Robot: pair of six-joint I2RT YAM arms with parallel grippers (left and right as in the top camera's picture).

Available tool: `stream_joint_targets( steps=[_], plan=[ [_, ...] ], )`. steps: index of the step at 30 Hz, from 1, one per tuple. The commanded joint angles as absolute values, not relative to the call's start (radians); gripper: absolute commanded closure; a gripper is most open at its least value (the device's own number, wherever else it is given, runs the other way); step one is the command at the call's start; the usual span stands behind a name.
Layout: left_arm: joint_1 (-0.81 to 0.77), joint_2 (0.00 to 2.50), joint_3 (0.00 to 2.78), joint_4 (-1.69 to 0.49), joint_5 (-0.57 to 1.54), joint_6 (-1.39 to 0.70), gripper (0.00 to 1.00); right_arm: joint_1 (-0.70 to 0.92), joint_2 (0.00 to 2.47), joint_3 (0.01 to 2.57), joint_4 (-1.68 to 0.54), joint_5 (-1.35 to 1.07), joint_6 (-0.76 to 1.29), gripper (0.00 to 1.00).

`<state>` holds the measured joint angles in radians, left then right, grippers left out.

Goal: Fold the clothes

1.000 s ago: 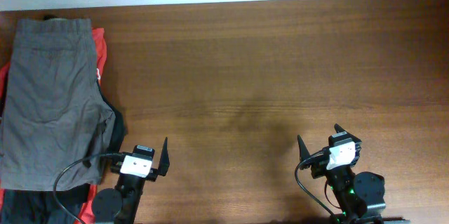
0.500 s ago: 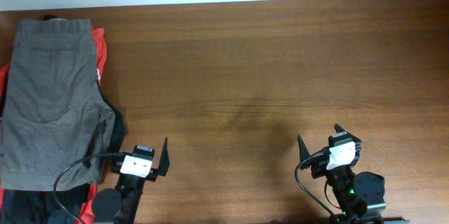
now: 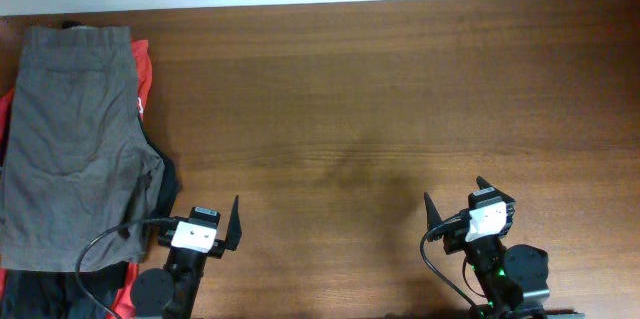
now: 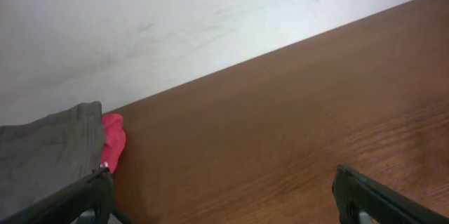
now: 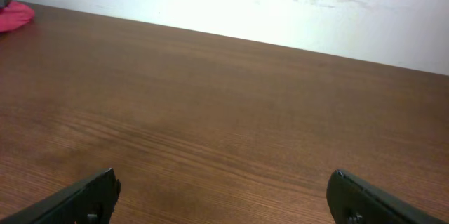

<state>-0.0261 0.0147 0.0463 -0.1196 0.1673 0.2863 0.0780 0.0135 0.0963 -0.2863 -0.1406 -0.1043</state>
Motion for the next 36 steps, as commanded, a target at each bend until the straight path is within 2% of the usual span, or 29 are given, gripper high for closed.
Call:
stream_joint_targets(
  steps=[1,5,10,16,20,27,32,36],
  plan=[
    [-0.030,0.007,0.033,-0.086,0.216,0.272,0.01,0.072,0.006,0.089,-0.287,-0.160,-0.096,0.01],
    [-0.030,0.007,0.057,-0.054,0.233,0.154,0.01,0.072,0.006,0.090,-0.271,-0.263,-0.096,0.01],
    [-0.030,0.101,0.216,-0.172,0.243,0.143,0.01,0.072,0.006,0.121,-0.226,-0.352,-0.006,0.01],
    [-0.030,0.474,0.538,-0.279,0.250,0.142,0.01,0.072,0.035,0.248,-0.234,-0.360,0.020,0.01],
    [-0.030,0.766,0.793,-0.432,0.311,0.143,0.01,0.072,0.150,0.349,-0.270,-0.360,0.066,0.01],
    [-0.030,1.195,1.204,-0.723,0.353,0.144,0.01,0.072,0.610,0.694,-0.439,-0.363,0.065,0.01],
    [-0.030,1.312,1.233,-0.674,0.375,0.143,0.01,0.072,1.012,1.003,-0.664,-0.459,0.065,0.01],
    [-0.030,1.356,1.233,-0.599,0.466,0.143,0.01,0.072,1.201,1.106,-0.670,-0.563,0.065,0.01]
  ],
)
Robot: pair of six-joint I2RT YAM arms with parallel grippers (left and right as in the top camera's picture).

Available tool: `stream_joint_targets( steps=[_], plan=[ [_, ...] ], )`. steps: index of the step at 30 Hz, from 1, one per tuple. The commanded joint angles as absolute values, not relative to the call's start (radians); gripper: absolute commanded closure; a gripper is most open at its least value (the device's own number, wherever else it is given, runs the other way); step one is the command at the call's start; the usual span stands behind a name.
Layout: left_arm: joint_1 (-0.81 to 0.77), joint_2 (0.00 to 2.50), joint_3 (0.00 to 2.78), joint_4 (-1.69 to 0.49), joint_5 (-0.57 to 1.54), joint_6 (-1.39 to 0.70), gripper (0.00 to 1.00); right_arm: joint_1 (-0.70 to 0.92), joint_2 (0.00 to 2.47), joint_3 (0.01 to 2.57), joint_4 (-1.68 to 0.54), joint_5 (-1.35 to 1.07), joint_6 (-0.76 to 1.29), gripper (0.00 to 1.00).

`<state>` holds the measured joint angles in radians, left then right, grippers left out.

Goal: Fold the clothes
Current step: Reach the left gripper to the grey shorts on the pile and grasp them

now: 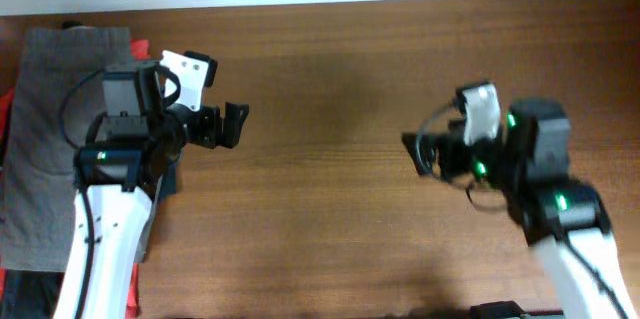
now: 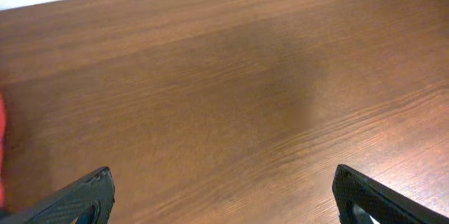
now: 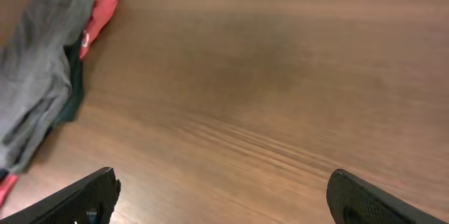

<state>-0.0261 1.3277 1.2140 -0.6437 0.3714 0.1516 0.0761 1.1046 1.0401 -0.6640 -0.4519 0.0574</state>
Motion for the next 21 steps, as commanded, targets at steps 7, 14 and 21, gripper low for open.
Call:
stream_joint_targets(
  steps=[7,14,21],
  plan=[
    [-0.029,1.387,1.240,-0.434,0.406,0.133,0.01,0.072,1.351,1.118,-0.643,-0.676,0.057,0.01],
    [0.020,1.559,1.388,-0.404,0.152,0.116,0.01,0.072,1.375,1.118,-0.664,-0.591,0.057,0.01],
    [0.100,1.822,1.637,-0.499,-0.055,0.102,0.02,0.072,1.375,1.116,-0.721,-0.484,0.057,0.02]
  ],
)
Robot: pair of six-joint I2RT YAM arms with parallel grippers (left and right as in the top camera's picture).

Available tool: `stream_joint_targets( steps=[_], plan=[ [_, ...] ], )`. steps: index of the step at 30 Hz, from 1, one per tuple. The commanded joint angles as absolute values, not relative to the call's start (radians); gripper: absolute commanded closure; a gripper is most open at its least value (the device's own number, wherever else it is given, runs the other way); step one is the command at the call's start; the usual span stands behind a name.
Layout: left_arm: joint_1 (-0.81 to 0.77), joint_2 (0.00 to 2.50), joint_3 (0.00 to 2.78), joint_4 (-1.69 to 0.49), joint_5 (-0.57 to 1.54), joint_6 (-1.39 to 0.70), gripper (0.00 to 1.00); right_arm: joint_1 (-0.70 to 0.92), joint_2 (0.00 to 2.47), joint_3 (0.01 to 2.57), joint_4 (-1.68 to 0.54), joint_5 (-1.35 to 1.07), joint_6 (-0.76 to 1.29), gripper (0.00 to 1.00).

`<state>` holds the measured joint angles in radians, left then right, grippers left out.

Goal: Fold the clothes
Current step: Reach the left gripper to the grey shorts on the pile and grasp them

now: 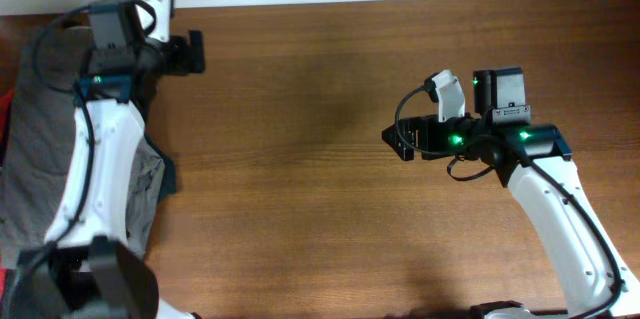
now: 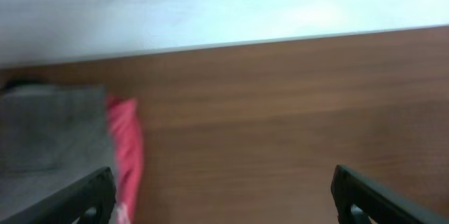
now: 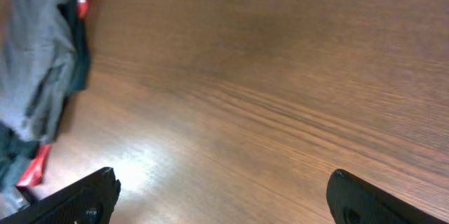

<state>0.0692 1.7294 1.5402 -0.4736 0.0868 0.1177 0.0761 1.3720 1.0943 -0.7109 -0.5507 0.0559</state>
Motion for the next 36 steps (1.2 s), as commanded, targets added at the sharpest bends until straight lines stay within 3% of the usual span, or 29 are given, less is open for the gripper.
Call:
stream_joint_targets(
  steps=[1,5,11,15,20,21,26,27,29,31,34,36],
  plan=[
    [0.105,1.842,1.652,-0.501,-0.077,0.102,0.02,0.072,1.377,1.116,-0.723,-0.477,0.057,0.01],
    [0.136,1.921,1.677,-0.459,-0.218,0.128,0.03,0.072,1.377,1.116,-0.731,-0.477,0.057,0.01],
    [0.208,2.051,1.678,-0.392,-0.248,0.151,0.03,0.072,1.382,1.115,-0.743,-0.472,0.057,0.01],
    [0.244,2.146,1.678,-0.352,-0.247,0.151,0.11,0.072,1.383,1.109,-0.748,-0.430,0.057,0.01],
    [0.245,2.210,1.677,-0.329,-0.244,0.151,0.11,0.072,1.383,1.109,-0.746,-0.430,0.060,0.07],
    [0.245,2.217,1.677,-0.329,-0.241,0.151,0.16,0.072,1.383,1.109,-0.746,-0.430,0.061,0.08],
    [0.245,2.259,1.677,-0.323,-0.232,0.151,0.22,0.072,1.383,1.109,-0.746,-0.430,0.061,0.09],
    [0.245,2.263,1.677,-0.326,-0.233,0.151,0.31,0.072,1.383,1.109,-0.745,-0.430,0.061,0.09],
    [0.245,2.263,1.678,-0.324,-0.233,0.151,0.61,0.072,1.383,1.109,-0.745,-0.430,0.061,0.10],
    [0.245,2.262,1.686,-0.326,-0.232,0.150,0.77,0.072,1.383,1.109,-0.745,-0.429,0.061,0.10],
    [0.242,2.250,1.702,-0.352,-0.233,0.150,0.98,0.072,1.383,1.109,-0.745,-0.430,0.061,0.11],
    [0.236,2.227,1.723,-0.374,-0.232,0.137,0.99,0.072,1.383,1.109,-0.744,-0.429,0.061,0.12]
  ],
)
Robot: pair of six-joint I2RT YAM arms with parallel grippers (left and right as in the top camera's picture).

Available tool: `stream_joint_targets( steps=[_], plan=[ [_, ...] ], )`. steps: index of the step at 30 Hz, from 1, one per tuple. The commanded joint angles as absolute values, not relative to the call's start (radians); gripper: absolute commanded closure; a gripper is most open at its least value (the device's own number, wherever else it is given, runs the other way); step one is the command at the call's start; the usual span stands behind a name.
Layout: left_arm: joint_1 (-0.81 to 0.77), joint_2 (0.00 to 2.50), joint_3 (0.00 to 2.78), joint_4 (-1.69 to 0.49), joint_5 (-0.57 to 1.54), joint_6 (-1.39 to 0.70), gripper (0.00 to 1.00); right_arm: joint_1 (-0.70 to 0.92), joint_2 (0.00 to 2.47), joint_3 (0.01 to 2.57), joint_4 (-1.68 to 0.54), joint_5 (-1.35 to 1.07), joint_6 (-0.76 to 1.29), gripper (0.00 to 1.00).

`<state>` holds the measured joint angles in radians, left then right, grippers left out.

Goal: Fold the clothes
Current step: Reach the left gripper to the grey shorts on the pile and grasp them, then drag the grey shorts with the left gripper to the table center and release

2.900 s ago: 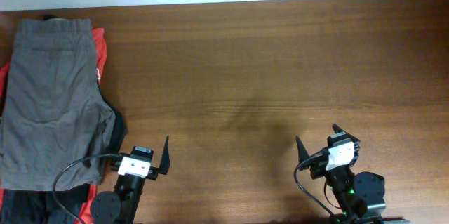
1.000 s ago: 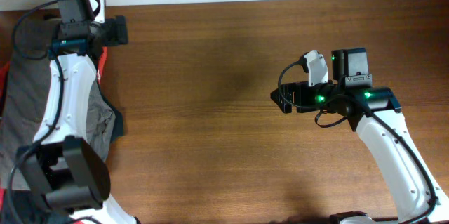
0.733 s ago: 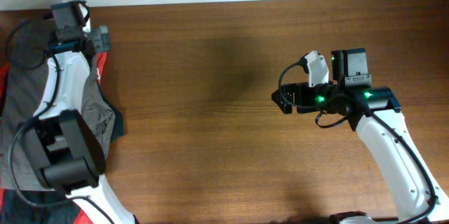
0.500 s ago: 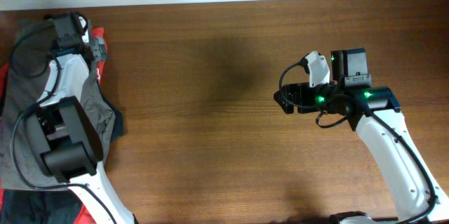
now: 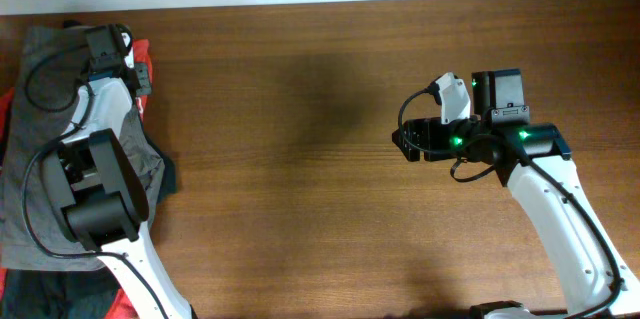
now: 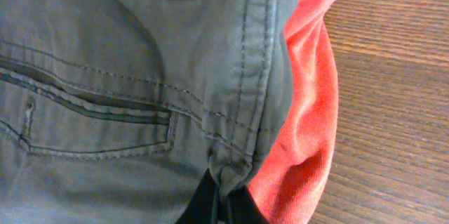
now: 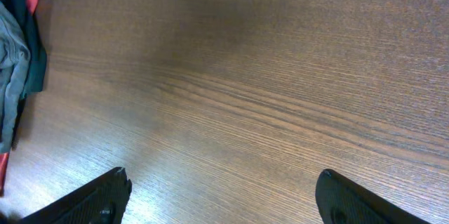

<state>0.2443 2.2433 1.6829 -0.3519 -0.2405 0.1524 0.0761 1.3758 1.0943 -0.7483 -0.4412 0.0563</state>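
Note:
Grey shorts (image 5: 70, 149) lie on top of a pile at the table's left end, over a red garment (image 5: 146, 55) and a black one (image 5: 167, 175). My left gripper (image 5: 138, 81) is down at the shorts' right edge near the far end. In the left wrist view the grey shorts (image 6: 126, 76) fill the frame, the red garment (image 6: 309, 112) lies beside them, and the left gripper (image 6: 224, 208) is shut on a bunched corner of the shorts. My right gripper (image 5: 402, 142) hovers open over the bare wood; nothing sits between the right gripper (image 7: 223, 175) fingers.
The wooden table (image 5: 300, 209) stretches bare from the pile to the right arm. A white wall runs along the table's far edge (image 5: 350, 1). The pile's edge (image 7: 15, 48) shows at the left of the right wrist view.
My left gripper was open above the far edge, right of the pile. Now it is down on the pile and shut on the grey shorts' edge. The right gripper has hardly shifted.
Both grippers first sat open at the table's front edge. Then both were raised over the table, the left near the pile, the right mid-right. The left then stood by the far edge, and now grips the grey shorts.

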Motion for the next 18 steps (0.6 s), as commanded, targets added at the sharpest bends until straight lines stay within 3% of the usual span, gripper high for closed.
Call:
stream_joint_targets(
  steps=[1,4,9,18],
  plan=[
    [0.232,2.214,1.735,-0.385,-0.232,0.119,0.99,0.072,1.383,1.109,-0.741,-0.429,0.061,0.12],
    [0.197,2.131,1.789,-0.435,-0.212,0.090,0.99,0.071,1.383,1.112,-0.717,-0.433,0.078,0.21],
    [0.106,1.972,1.811,-0.550,-0.003,0.090,0.99,0.049,1.378,1.144,-0.712,-0.431,0.060,0.21],
    [-0.326,1.952,1.804,-0.615,0.142,0.090,0.99,-0.208,1.324,1.356,-0.877,-0.432,0.057,0.21]
  ],
)
